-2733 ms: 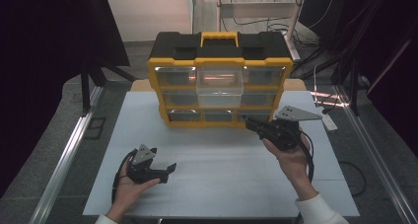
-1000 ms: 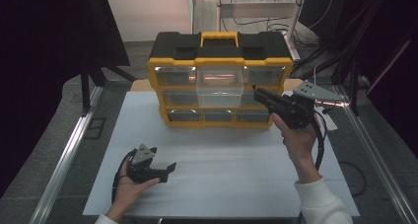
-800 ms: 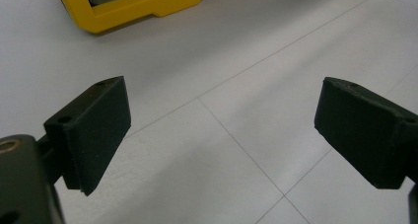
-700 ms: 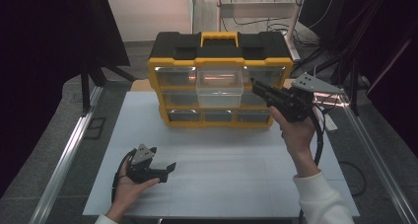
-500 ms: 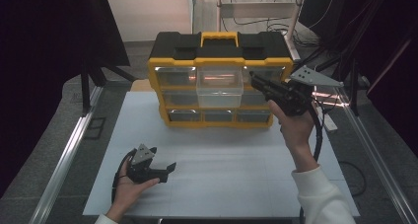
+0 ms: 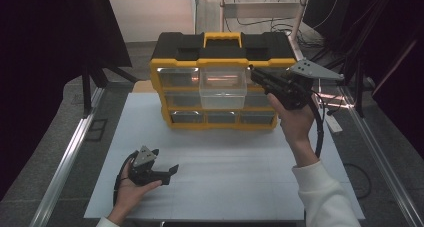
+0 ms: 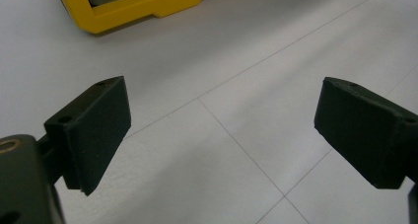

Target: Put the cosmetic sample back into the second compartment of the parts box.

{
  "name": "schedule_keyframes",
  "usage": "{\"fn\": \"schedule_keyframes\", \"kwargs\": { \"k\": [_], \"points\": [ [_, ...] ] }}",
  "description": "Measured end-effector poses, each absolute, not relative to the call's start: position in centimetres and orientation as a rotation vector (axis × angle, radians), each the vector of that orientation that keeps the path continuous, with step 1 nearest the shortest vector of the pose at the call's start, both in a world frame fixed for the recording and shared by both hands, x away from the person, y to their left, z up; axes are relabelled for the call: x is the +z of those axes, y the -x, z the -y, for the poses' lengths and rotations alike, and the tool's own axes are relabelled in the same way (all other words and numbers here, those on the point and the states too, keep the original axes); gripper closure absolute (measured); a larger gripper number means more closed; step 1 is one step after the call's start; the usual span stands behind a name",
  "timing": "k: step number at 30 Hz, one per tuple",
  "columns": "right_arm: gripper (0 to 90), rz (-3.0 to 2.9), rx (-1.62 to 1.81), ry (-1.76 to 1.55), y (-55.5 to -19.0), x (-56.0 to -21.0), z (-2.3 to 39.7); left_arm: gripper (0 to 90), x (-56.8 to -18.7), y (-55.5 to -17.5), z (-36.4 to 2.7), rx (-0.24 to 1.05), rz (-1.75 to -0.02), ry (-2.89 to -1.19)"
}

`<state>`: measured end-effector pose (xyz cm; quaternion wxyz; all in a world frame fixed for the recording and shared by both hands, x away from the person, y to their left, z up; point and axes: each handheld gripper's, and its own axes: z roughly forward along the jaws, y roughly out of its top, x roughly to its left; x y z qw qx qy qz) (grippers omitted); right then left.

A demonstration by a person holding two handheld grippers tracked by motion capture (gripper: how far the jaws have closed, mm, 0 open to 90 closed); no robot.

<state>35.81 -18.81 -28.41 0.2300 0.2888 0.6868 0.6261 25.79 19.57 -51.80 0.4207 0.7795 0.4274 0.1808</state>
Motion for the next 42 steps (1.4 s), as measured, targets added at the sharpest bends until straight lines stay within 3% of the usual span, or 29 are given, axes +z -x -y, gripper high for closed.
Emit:
{"fn": "schedule_keyframes", "kwargs": {
  "k": [39, 40, 42],
  "points": [
    [81.1, -1.997, 1.661, -0.741, -38.6, -28.5, 13.4, 7.6, -51.8, -25.7, -19.8, 0.453, -1.07, -1.944],
    [80.0, -1.995, 1.658, -0.74, -38.6, -28.5, 13.4, 7.6, -51.8, -25.8, -19.8, 0.452, -1.071, -1.944],
    [61.8, -1.997, 1.652, -0.73, -38.7, -28.4, 13.3, 7.6, -51.8, -25.8, -19.8, 0.45, -1.073, -1.941]
  ]
}}
